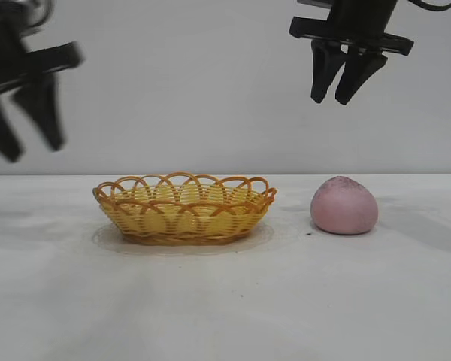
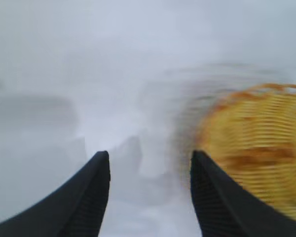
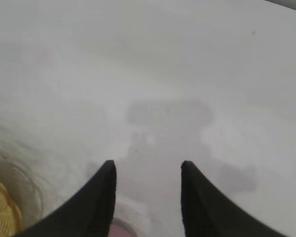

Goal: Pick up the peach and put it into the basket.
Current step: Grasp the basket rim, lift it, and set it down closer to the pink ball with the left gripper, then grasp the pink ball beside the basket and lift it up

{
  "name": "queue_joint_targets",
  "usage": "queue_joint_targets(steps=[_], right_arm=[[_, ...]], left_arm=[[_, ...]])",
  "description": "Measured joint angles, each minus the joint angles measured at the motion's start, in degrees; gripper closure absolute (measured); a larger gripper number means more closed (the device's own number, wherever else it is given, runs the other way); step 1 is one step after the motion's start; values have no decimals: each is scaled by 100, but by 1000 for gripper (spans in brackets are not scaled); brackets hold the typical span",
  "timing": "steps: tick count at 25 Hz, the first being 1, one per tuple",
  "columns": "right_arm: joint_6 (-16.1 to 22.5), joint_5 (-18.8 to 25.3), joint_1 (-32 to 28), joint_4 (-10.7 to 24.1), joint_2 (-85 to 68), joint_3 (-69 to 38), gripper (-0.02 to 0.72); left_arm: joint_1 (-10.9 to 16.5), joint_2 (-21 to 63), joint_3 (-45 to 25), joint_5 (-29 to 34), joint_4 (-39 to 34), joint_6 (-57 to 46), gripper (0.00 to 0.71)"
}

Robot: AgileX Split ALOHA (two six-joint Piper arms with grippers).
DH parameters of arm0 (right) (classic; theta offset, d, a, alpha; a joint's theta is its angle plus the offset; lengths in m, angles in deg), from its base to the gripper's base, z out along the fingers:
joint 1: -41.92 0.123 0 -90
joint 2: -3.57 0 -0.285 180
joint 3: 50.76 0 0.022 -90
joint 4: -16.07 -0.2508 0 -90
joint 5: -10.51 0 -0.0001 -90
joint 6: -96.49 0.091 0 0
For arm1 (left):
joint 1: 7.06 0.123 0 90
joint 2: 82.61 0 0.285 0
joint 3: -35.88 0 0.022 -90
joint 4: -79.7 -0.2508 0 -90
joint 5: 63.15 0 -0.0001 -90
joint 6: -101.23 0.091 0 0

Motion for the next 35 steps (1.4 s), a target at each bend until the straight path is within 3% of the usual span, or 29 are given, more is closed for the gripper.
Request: queue_joint_targets(steps=[3, 6, 11, 17, 27, 35], right_arm=[[0, -11, 0, -84, 0, 0, 398], [0, -34, 9, -136, 0, 0, 398], [0, -34, 9, -145, 0, 0, 398], [0, -9, 9, -197, 0, 0, 398], [-87, 0, 43, -437, 0, 0, 398], [-115, 59, 129, -483, 0, 0, 398]], left_arm=[[381, -8, 66, 418, -1500, -785, 385], [450, 83, 79, 485, -1902, -1166, 385], [450, 794, 89, 695, -1918, -1270, 385], [297, 2728, -237, 1350, -1876, -1270, 385], [214, 5688, -2124, 2732, -1794, -1417, 385], [214, 7330, -2907, 3554, -1796, -1493, 385]])
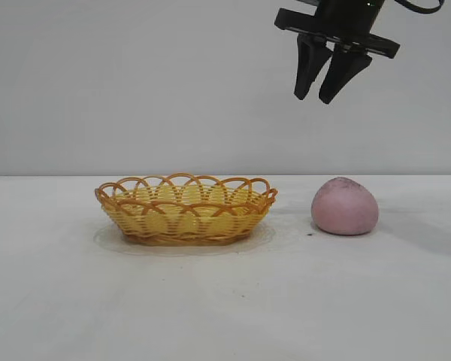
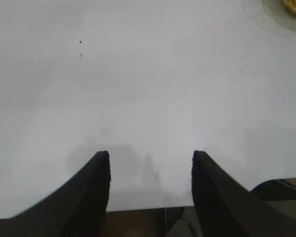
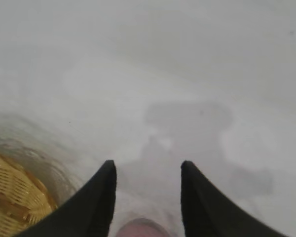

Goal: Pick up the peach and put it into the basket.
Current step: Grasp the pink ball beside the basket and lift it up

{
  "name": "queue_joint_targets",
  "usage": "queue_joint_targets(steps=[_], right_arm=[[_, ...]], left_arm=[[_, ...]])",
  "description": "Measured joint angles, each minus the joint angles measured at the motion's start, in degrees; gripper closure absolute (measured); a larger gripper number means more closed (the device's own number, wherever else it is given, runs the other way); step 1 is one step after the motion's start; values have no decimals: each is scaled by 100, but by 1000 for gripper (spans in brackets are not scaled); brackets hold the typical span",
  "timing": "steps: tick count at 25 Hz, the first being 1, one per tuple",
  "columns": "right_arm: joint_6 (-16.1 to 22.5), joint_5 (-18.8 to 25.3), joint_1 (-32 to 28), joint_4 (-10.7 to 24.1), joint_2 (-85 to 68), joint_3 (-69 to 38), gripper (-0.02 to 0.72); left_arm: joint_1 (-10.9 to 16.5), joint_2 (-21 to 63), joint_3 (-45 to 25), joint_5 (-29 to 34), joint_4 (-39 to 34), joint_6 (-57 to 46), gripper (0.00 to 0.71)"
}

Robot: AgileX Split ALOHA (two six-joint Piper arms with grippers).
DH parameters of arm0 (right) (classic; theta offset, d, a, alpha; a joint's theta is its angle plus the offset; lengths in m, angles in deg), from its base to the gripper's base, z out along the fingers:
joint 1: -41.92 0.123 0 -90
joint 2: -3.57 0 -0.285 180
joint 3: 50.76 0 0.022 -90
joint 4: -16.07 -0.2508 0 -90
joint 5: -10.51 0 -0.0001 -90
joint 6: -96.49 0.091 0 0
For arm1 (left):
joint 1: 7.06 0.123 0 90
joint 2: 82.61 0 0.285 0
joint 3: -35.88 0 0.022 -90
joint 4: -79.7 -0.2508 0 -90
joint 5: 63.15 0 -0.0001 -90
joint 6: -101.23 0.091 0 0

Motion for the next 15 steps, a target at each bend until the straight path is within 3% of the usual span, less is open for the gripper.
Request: queue_joint_targets(steps=[10, 15], right_arm=[[-23, 477, 0, 38, 0, 0, 398], [-23, 1228, 13, 169, 10, 11, 398]], left_arm=[[0, 2586, -74, 200, 0, -35, 385], [0, 2842, -74, 285, 0, -47, 385]])
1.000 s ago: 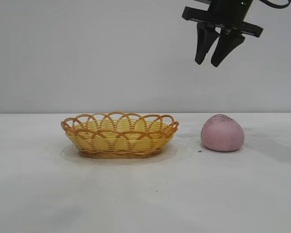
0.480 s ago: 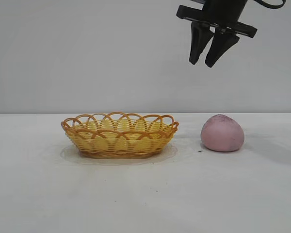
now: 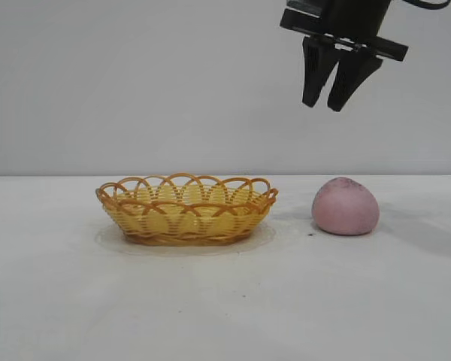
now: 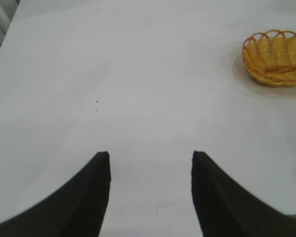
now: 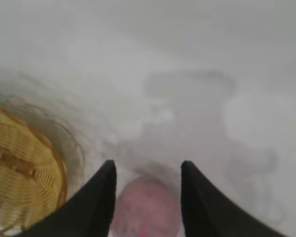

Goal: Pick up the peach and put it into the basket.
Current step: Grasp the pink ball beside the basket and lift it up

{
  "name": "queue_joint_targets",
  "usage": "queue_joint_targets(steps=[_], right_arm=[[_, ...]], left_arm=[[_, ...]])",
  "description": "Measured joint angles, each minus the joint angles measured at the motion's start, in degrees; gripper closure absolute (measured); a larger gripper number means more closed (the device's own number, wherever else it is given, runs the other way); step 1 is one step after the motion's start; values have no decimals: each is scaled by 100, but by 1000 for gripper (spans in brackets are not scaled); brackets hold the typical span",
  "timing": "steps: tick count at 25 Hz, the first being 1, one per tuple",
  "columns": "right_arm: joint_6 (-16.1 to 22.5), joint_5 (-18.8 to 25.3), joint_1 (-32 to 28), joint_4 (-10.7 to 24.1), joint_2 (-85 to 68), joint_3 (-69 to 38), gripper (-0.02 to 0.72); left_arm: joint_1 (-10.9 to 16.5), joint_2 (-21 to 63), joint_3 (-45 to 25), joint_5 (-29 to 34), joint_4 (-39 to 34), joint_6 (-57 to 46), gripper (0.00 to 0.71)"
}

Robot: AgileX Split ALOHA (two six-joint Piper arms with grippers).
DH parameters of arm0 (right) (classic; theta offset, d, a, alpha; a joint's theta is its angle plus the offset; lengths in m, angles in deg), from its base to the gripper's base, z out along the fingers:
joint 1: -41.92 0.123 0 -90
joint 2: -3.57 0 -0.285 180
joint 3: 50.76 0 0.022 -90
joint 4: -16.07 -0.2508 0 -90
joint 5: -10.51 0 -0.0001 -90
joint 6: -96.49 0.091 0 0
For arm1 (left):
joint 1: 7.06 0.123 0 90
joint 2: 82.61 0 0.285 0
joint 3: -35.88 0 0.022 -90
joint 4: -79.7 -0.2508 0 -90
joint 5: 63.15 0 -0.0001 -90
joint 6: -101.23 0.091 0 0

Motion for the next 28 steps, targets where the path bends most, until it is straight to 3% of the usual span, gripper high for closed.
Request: queue_joint_targets(steps=[5, 17, 20, 23, 28], right_arm=[[0, 479, 0, 123, 178, 0, 398], [-17, 475, 0, -103, 1158, -13, 398], [-217, 418, 39, -69, 1196, -122, 586], [-279, 418, 159, -5, 1035, -160, 703], [-300, 494, 394, -18, 587, 35, 703]], left_arm=[[0, 0, -13, 0, 0, 0, 385], [0, 0, -24, 0, 0, 0, 385], [0, 3, -24, 0, 0, 0, 385], [0, 3, -32, 0, 0, 0, 385], [0, 3, -32, 0, 0, 0, 385]])
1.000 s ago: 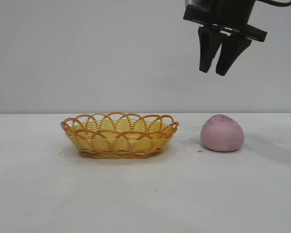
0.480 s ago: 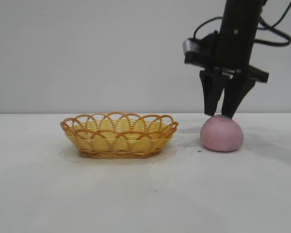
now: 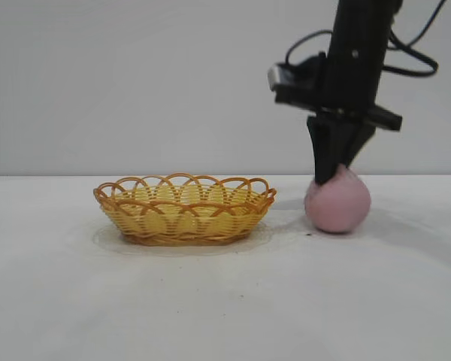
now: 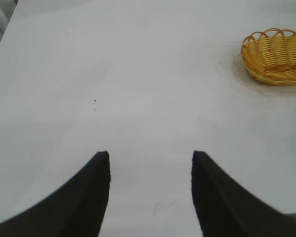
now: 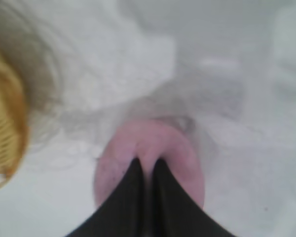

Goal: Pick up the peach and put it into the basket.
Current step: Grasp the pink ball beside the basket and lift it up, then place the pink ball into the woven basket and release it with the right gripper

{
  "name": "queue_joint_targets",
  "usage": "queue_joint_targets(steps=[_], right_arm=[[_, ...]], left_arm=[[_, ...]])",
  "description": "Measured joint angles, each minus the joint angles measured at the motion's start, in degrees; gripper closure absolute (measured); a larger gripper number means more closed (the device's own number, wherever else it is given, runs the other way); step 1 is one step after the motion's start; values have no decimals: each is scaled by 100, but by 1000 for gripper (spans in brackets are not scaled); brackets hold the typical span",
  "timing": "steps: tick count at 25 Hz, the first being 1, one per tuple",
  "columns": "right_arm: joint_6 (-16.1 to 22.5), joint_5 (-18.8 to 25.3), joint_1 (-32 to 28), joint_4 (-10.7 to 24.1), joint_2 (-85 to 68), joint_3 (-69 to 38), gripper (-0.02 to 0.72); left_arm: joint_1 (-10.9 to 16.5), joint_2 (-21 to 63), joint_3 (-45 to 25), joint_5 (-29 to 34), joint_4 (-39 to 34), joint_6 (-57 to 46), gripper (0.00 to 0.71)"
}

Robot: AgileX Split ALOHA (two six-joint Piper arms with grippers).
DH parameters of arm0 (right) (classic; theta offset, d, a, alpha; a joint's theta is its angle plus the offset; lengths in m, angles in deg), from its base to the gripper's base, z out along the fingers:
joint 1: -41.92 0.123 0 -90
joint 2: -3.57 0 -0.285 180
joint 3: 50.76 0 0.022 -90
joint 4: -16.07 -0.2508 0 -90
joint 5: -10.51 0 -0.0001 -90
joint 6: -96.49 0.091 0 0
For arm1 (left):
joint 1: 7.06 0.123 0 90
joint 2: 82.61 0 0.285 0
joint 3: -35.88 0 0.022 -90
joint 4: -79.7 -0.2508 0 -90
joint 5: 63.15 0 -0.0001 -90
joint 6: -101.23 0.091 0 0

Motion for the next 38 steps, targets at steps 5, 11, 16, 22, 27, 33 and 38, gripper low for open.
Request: queue_joint_targets(steps=[5, 11, 16, 22, 27, 33, 38], right_arm=[[-56, 43, 347, -89, -374, 594, 703], [-239, 69, 968, -440, -333, 827, 703], [-240, 69, 1229, -498, 238, 827, 703], [-135, 48, 1254, -498, 716, 827, 645], [184, 32, 1254, -333, 704, 1121, 342], [524, 66, 1243, -91, 191, 1451, 270], [896, 68, 609, 350, -314, 1396, 327]], left_arm=[[0, 0, -3, 0, 0, -12, 385], [0, 0, -3, 0, 0, -21, 385], [0, 0, -3, 0, 0, -24, 385], [0, 0, -3, 0, 0, -24, 385], [0, 0, -3, 0, 0, -24, 385], [0, 0, -3, 0, 0, -35, 385], [0, 0, -3, 0, 0, -35, 385]])
